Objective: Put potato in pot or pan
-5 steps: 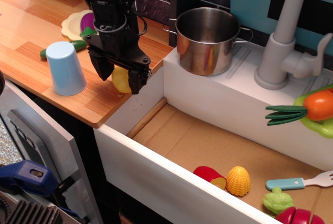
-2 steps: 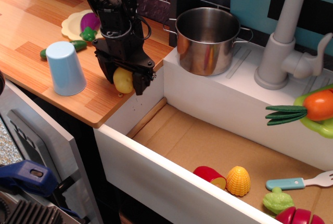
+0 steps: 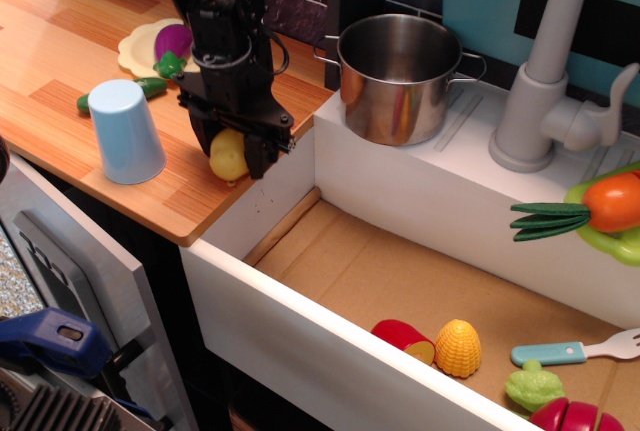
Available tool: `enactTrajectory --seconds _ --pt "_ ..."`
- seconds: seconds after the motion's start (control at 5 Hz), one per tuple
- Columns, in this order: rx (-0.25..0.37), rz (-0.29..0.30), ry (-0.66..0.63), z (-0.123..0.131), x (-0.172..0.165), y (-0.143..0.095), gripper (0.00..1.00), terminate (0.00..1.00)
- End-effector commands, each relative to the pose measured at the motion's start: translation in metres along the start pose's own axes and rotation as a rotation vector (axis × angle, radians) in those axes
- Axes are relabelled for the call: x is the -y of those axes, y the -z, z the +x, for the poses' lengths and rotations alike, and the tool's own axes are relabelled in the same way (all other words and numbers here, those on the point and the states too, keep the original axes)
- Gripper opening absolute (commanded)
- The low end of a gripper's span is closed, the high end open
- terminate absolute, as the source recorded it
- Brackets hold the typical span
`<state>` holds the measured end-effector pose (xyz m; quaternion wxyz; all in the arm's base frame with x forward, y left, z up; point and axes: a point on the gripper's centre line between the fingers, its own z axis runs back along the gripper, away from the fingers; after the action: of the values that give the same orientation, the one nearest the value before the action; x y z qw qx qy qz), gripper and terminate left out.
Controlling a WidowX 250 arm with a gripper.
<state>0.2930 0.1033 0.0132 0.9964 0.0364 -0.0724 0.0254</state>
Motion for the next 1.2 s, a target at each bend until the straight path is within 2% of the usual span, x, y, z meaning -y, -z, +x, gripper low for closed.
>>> enactTrajectory --seconds 0.0,0.2,0.4,0.6,0.8,1.0 --pt "0.101 0.086 0.032 0.037 -0.007 -0.067 0.0 0.0" --pt "0.141 0.092 0.058 0.046 0.003 -0.088 0.0 0.0" --pt "0.266 0.137 0.106 0.056 0.025 -0.107 0.0 0.0" --pt "0.388 0.207 0.18 0.074 0.045 -0.119 0.0 0.0" --pt "0.422 0.221 0.227 0.097 0.059 -0.126 0.0 0.0" --pt "0.444 0.19 0.276 0.121 0.068 -0.122 0.0 0.0"
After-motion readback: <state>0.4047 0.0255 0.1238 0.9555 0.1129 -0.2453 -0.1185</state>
